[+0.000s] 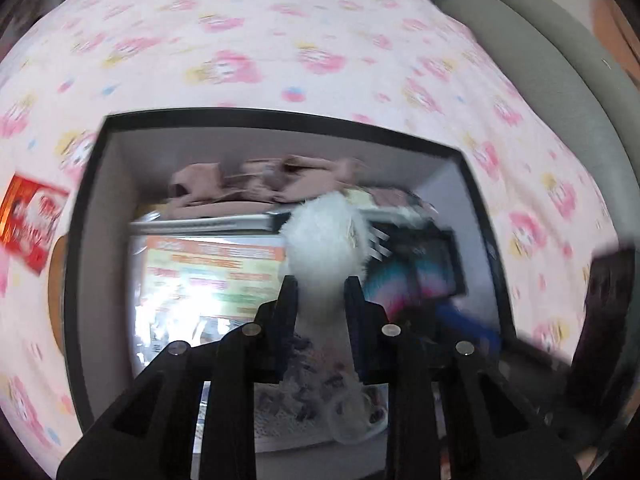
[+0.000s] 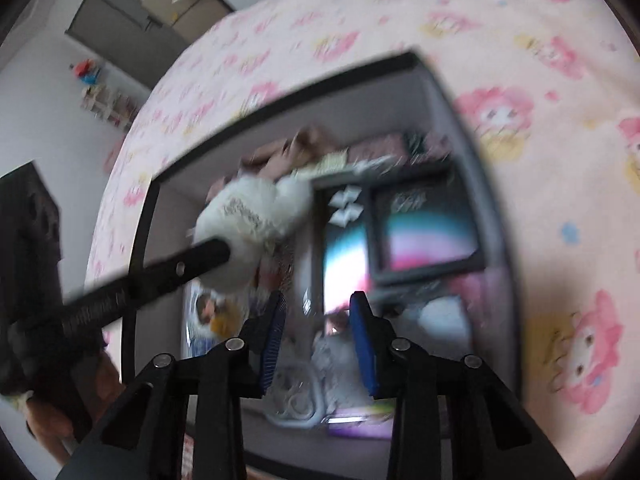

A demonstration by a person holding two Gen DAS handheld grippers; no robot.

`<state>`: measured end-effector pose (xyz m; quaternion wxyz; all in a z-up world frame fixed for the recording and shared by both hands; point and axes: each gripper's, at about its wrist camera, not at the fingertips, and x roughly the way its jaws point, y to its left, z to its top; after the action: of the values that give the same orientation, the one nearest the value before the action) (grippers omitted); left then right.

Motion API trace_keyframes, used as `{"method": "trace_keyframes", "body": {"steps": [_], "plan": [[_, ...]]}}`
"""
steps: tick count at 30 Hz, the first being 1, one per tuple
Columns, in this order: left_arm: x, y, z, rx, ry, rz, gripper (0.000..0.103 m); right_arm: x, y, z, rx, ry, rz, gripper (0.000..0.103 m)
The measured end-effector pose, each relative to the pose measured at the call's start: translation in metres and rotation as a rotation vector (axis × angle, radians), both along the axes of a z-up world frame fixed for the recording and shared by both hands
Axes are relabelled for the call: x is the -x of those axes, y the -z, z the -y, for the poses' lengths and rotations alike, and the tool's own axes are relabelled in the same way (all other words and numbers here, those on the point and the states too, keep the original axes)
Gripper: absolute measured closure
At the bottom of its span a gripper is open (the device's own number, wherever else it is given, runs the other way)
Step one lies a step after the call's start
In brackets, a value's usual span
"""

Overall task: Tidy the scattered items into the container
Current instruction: 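Lower the keychain into the box and open both grippers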

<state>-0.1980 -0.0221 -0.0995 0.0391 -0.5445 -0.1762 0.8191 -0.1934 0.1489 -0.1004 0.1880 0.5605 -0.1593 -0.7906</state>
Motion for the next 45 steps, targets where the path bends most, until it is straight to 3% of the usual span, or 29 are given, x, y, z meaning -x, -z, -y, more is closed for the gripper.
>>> {"method": "trace_keyframes", "body": {"steps": [2, 5, 9, 11, 15, 17, 19, 21, 26, 30, 34, 36, 39, 43, 45], "plan": [[-0.007, 0.001, 0.010, -0.086, -0.014, -0.002, 0.079, 0.005, -0.006, -0.008, 0.003, 0.030, -0.020, 0.074], [-0.016, 0.000, 0.038, -0.139, -0.097, -0.025, 0.074, 0.022, -0.014, -0.005, -0.006, 0.024, -0.002, 0.074], [-0.016, 0.011, 0.055, -0.081, -0.177, 0.024, 0.071, 0.044, -0.019, 0.025, 0.000, -0.089, -0.004, 0.074], [-0.011, 0.022, 0.055, -0.067, -0.172, 0.056, 0.071, 0.048, -0.013, 0.032, 0.019, -0.099, 0.014, 0.074], [-0.005, 0.033, 0.039, -0.118, -0.110, 0.070, 0.071, 0.044, 0.002, 0.043, -0.016, -0.154, 0.043, 0.074], [-0.002, 0.034, 0.030, -0.131, -0.089, 0.067, 0.071, 0.041, 0.003, 0.032, -0.007, -0.129, 0.059, 0.074], [0.001, 0.032, 0.023, -0.171, -0.071, 0.050, 0.069, 0.037, 0.003, 0.014, -0.016, -0.074, 0.065, 0.074], [0.004, 0.034, 0.022, -0.233, -0.069, 0.049, 0.066, 0.032, 0.003, 0.001, -0.036, -0.043, 0.060, 0.082], [0.013, 0.046, 0.004, -0.336, -0.016, 0.107, 0.065, 0.022, -0.006, 0.000, -0.021, -0.034, 0.025, 0.082], [0.008, 0.047, -0.003, -0.314, -0.029, 0.114, 0.067, 0.026, -0.001, 0.000, -0.068, -0.038, 0.030, 0.082], [0.000, 0.024, -0.006, -0.165, -0.083, 0.025, 0.074, 0.026, 0.004, 0.003, -0.066, -0.052, 0.035, 0.084], [-0.007, 0.013, -0.005, -0.158, -0.095, -0.016, 0.074, 0.022, 0.000, 0.001, -0.042, -0.040, 0.027, 0.084], [-0.017, 0.001, -0.006, -0.194, -0.072, -0.067, 0.068, 0.011, -0.015, 0.001, -0.075, -0.021, -0.037, 0.083], [-0.036, -0.016, -0.015, -0.091, -0.043, -0.123, 0.069, -0.007, -0.030, 0.013, -0.194, -0.056, -0.134, 0.077], [-0.046, -0.023, -0.018, -0.080, -0.026, -0.138, 0.067, -0.018, -0.037, 0.014, -0.227, -0.055, -0.162, 0.076]]}}
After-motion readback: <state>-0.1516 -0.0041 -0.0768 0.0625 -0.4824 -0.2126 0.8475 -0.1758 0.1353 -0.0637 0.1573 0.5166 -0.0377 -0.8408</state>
